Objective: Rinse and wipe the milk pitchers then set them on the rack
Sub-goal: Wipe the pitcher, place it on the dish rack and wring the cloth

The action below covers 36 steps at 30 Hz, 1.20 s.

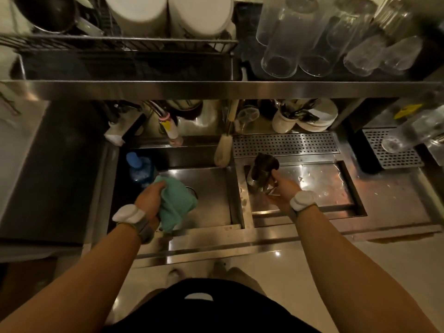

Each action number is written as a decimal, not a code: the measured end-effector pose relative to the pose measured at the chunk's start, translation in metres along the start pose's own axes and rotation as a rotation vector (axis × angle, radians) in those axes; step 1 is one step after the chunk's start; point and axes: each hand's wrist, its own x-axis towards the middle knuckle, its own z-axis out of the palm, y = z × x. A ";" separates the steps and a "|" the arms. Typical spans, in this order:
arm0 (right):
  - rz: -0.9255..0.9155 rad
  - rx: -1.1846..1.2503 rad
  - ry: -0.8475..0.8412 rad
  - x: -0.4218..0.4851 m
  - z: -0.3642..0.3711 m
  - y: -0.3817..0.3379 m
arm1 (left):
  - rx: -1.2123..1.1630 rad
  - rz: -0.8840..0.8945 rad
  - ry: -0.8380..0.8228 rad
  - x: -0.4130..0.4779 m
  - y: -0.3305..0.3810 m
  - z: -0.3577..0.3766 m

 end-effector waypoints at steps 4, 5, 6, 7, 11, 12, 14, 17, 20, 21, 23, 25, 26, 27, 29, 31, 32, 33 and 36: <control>-0.215 -0.311 0.005 -0.005 0.028 -0.017 | -0.054 0.058 -0.063 -0.003 0.010 0.004; -0.302 -0.447 0.007 -0.009 0.037 -0.022 | -0.059 0.077 -0.071 -0.004 0.013 0.004; -0.399 -0.592 0.023 -0.011 0.045 -0.025 | -0.070 0.090 -0.075 -0.004 0.016 0.004; -0.493 -0.726 0.047 -0.011 0.053 -0.026 | -0.084 0.101 -0.075 -0.004 0.019 0.003; -0.787 -1.068 0.180 -0.023 0.086 -0.029 | -0.158 0.119 -0.056 -0.002 0.026 0.000; -0.863 -1.128 0.202 -0.026 0.091 -0.031 | -0.170 0.115 -0.066 -0.001 0.027 0.000; -1.005 -1.215 0.218 -0.029 0.100 -0.038 | -0.180 0.119 -0.098 -0.001 0.029 -0.001; -1.142 -1.337 0.270 -0.032 0.109 -0.047 | -0.164 0.135 -0.094 -0.001 0.031 -0.003; -1.235 -1.445 0.324 -0.035 0.116 -0.051 | -0.178 0.129 -0.091 -0.001 0.031 -0.003; -1.246 -1.468 0.329 -0.036 0.118 -0.052 | -0.191 0.122 -0.090 0.001 0.030 -0.003; -1.213 -1.474 0.322 -0.038 0.121 -0.054 | -0.232 0.110 -0.098 0.003 0.028 -0.002; -1.239 -1.478 0.343 -0.041 0.123 -0.054 | -0.257 0.109 -0.099 0.003 0.027 -0.003; -1.252 -1.480 0.355 -0.043 0.124 -0.054 | -0.261 0.113 -0.096 0.002 0.027 -0.002; -1.248 -1.479 0.363 -0.047 0.125 -0.053 | -0.263 0.115 -0.096 0.001 0.028 -0.001; -1.254 -1.465 0.376 -0.051 0.128 -0.053 | -0.261 0.121 -0.110 -0.001 0.030 0.000; -1.243 -1.456 0.386 -0.050 0.130 -0.053 | -0.267 0.130 -0.112 0.000 0.032 0.002; -1.208 -1.450 0.383 -0.049 0.130 -0.052 | -0.269 0.136 -0.116 0.000 0.033 0.002; -1.162 -1.432 0.390 -0.048 0.131 -0.050 | -0.265 0.148 -0.123 0.000 0.033 0.001; -0.938 -1.294 0.432 -0.040 0.136 -0.042 | -0.214 0.193 -0.123 0.000 0.032 0.000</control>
